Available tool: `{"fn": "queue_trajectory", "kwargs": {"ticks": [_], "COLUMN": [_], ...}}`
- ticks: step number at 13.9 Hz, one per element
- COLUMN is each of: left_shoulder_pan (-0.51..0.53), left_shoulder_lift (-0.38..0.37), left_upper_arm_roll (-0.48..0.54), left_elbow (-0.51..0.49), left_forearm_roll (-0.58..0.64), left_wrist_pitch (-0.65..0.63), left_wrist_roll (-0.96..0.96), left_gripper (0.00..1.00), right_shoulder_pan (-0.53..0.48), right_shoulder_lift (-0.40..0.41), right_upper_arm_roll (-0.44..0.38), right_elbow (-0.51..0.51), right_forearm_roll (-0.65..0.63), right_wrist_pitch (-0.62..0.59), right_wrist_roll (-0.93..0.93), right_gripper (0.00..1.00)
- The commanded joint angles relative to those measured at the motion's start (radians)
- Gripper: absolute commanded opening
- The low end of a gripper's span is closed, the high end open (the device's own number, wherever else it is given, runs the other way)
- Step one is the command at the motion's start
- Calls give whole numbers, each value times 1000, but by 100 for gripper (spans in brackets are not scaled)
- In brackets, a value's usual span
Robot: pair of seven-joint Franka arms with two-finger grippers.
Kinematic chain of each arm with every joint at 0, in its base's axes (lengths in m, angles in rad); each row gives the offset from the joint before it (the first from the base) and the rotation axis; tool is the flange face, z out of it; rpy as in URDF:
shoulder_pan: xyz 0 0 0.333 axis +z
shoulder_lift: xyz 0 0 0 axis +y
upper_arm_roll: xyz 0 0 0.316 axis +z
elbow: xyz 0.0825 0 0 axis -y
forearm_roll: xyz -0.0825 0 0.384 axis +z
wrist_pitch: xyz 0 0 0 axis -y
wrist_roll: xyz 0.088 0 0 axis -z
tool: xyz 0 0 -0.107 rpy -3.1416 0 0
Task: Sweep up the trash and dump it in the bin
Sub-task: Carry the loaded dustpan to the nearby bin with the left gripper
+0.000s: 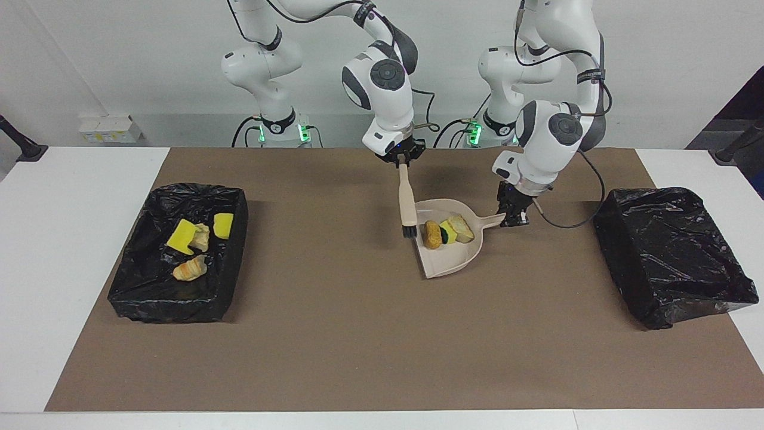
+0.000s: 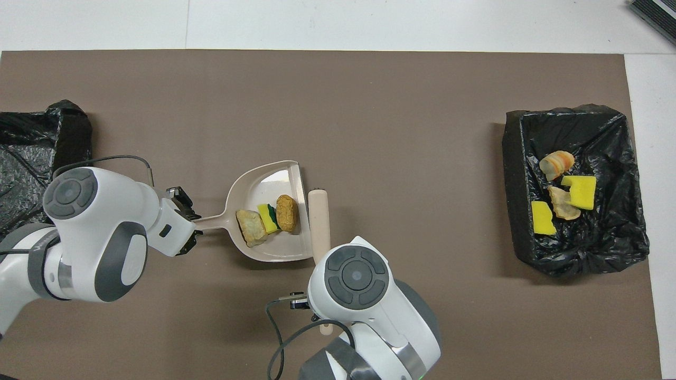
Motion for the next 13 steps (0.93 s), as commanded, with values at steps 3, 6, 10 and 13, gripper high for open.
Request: {"fn": "queue_trajectory", "kwargs": {"ticks": [3,6,10,13], "left_shoulder_pan": [98,182,289,380], "left_shoulder_lift": [87,184,253,328], "left_upper_arm_roll": [-5,-1,1,3], "left_elbow": [172,372,510,698], "left_forearm_roll": [-43,-30,27,26], "left_wrist_pitch": [-93,-263,-328,-438], "left_wrist_roll": [87,161,242,326], "left_gripper": [0,0,0,0], "right_shoulder_pan": [-12,4,42,68], "right_shoulder_lift": [11,57,89,94], "right_upper_arm_roll": [9,13,15,15], "right_elbow": [92,143,149,146], "right_forearm_roll": [-65,-69,-77,-84], "right_wrist_pitch": [-109,-123,-109,-117], "right_wrist_roll": [-8,82,136,167], "right_gripper": [0,0,0,0]}}
